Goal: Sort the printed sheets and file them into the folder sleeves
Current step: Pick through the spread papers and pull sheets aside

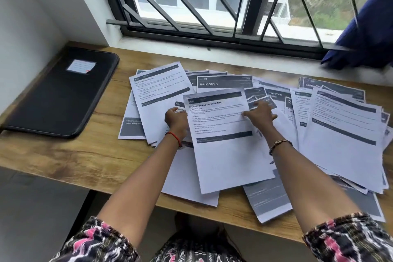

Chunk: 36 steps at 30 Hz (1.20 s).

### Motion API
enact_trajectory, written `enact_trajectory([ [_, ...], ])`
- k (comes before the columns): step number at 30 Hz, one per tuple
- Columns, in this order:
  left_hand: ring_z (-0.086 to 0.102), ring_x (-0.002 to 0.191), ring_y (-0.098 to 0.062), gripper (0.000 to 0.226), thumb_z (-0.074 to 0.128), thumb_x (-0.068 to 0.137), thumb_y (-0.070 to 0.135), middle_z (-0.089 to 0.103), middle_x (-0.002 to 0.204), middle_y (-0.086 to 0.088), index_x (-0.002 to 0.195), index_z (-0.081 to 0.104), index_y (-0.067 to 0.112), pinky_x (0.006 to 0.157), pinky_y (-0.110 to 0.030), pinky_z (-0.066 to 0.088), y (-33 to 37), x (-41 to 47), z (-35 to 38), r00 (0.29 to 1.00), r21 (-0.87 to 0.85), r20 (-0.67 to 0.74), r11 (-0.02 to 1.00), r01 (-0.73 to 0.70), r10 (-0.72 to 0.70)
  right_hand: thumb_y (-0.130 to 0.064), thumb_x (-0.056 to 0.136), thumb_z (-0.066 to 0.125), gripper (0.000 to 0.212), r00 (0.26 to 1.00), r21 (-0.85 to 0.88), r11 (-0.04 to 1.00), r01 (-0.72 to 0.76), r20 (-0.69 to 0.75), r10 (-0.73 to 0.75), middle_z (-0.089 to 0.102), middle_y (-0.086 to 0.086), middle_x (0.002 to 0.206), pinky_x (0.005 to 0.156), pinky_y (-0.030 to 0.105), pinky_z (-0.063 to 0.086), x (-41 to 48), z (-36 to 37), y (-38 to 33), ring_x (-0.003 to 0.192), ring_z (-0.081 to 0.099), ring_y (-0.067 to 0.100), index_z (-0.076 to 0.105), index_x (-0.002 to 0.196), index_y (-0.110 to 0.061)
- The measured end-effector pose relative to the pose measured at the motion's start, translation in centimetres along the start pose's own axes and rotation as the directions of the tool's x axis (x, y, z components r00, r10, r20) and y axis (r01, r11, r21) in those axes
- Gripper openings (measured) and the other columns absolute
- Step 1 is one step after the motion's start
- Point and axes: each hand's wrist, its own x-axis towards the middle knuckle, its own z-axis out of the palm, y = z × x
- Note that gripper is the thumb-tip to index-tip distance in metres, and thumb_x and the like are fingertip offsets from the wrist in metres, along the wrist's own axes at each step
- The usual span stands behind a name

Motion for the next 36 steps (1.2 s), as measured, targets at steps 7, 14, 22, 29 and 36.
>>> enact_trajectory([
  [7,0.064,0.097,-0.029,0.026,0.064,0.081,-0.004,0.064,0.110,-0.023,0.106,0.062,-0.004,0.089,-0.043,0.053,1.0,1.4,-2.5,0.997,0.008,-0.036,0.997,-0.071,0.071,0.009,0.074,0.070,0.008,0.965,0.433,0.888,-0.154,0.257,0.042,0.057,0.009,0.071,0.043,0.019,0.047,-2.3,0.0,-0.7,0.059,0.055,0.020,0.063,0.077,0.006],
  [14,0.058,0.110,-0.031,0.023,0.059,0.085,-0.007,0.062,0.113,-0.025,0.107,0.062,-0.012,0.087,-0.023,0.044,0.2,1.1,-5.0,0.973,0.237,0.006,0.945,-0.225,0.230,0.012,0.077,0.067,0.022,0.928,0.480,0.838,-0.258,0.366,0.076,0.061,0.002,0.043,0.037,0.020,0.046,-5.3,2.3,-1.0,0.038,0.060,0.014,0.056,0.062,0.001],
  [22,0.051,0.119,-0.037,0.033,0.059,0.085,-0.002,0.056,0.123,-0.028,0.115,0.057,-0.015,0.101,-0.038,0.041,-1.4,1.6,-6.6,0.956,0.477,0.089,0.830,-0.289,0.281,0.011,0.069,0.074,0.020,0.945,0.433,0.862,-0.262,0.294,0.140,0.065,0.025,0.077,0.043,0.030,0.053,-7.4,4.2,-0.9,0.054,0.064,0.027,0.058,0.079,0.005],
  [29,0.054,0.087,-0.040,0.017,0.055,0.083,-0.004,0.064,0.100,-0.026,0.093,0.067,-0.003,0.077,-0.034,0.046,-1.2,1.8,-7.0,0.950,0.491,0.113,0.815,-0.307,0.290,0.008,0.072,0.074,0.015,0.963,0.393,0.892,-0.222,0.232,0.138,0.064,0.025,0.075,0.047,0.032,0.054,-7.8,4.9,-1.0,0.053,0.061,0.028,0.062,0.081,0.010],
  [36,0.044,0.069,-0.019,0.020,0.056,0.090,0.006,0.059,0.074,-0.019,0.080,0.064,-0.009,0.059,-0.026,0.032,-0.4,2.1,-7.7,0.954,0.326,0.104,0.897,-0.300,0.281,-0.001,0.077,0.073,0.014,0.979,0.456,0.878,-0.146,0.195,0.061,0.059,0.011,0.065,0.039,0.020,0.046,-7.6,4.9,-2.4,0.047,0.055,0.017,0.063,0.086,0.003],
])
